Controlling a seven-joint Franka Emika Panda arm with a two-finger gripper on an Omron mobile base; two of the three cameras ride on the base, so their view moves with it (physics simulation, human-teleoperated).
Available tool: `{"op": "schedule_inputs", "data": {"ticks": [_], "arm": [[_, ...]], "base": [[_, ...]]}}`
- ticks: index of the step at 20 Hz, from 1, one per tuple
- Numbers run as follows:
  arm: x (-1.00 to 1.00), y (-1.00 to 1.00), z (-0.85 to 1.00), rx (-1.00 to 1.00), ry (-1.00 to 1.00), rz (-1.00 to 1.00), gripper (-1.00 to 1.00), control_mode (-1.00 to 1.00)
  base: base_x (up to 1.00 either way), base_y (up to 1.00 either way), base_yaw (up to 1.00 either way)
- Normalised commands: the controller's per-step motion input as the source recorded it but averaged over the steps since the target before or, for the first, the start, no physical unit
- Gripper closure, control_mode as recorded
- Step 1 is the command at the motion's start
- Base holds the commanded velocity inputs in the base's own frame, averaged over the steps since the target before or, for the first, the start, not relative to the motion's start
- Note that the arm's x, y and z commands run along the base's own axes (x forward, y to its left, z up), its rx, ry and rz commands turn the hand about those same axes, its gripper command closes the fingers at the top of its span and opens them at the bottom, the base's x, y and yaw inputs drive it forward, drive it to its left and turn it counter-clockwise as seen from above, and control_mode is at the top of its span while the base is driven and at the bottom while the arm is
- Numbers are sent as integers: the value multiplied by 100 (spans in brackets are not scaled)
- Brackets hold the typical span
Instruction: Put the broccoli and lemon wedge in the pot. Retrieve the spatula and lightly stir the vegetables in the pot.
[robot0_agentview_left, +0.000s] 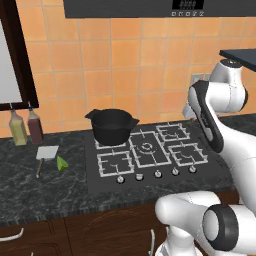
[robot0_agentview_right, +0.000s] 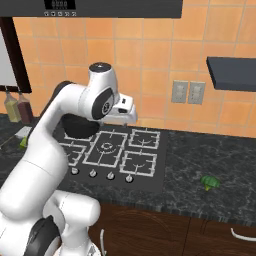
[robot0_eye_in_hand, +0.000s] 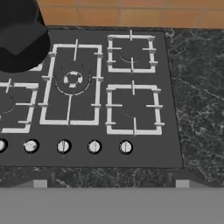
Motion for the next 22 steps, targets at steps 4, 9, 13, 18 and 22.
{"op": "schedule_inputs", "data": {"ticks": [4,9,13,18,22], "arm": [[0,-100,-34,-5,12,-10,-100,-100],[0,-100,-54,-10,20,-8,-100,-100],[0,-91,-52,-15,18,-8,-100,-100],[0,-65,-48,-15,3,-1,-100,-100],[1,-39,-49,-14,0,0,-100,-100]], "base": [[0,0,0],[0,0,0],[0,0,0],[0,0,0],[0,0,0]]}}
